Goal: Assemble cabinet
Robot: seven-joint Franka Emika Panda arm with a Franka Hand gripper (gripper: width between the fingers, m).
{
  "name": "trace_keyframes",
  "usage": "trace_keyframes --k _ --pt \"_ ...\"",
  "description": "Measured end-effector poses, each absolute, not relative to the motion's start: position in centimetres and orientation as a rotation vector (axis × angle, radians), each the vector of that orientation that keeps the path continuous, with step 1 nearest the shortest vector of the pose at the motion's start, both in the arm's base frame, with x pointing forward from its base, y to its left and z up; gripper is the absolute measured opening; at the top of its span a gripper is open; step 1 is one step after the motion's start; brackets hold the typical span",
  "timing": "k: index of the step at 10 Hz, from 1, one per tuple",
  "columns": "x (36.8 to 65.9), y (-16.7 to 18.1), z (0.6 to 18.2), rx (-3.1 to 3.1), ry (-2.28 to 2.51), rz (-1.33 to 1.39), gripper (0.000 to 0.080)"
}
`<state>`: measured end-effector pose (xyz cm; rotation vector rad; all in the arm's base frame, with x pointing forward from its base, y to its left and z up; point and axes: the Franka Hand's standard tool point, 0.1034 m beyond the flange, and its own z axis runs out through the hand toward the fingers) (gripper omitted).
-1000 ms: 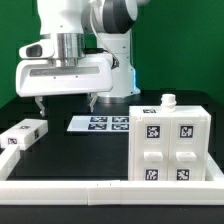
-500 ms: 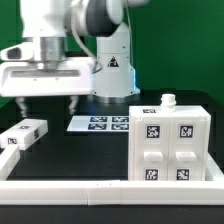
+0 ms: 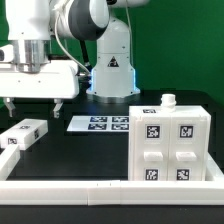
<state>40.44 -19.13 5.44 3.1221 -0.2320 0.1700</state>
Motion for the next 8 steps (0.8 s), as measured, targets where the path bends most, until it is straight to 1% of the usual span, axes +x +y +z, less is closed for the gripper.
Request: trace_keyframes --k 1,3,5,6,7,8 --pt "40.3 -19.2 5.3 3.123 -0.224 0.166 0.0797" --pt "39.0 -21.0 3.9 3.113 -0.119 0.149 0.0797" --pt "38.4 -21.9 3.6 3.121 -0.130 0.129 0.0797" --pt "40.1 -22.5 4.3 3.140 -0.131 0.124 0.0797" --pt "40.6 -22.9 4.2 3.123 -0.126 0.151 0.0797" --pt "40.3 -22.5 3.6 3.130 -0.121 0.133 0.0797"
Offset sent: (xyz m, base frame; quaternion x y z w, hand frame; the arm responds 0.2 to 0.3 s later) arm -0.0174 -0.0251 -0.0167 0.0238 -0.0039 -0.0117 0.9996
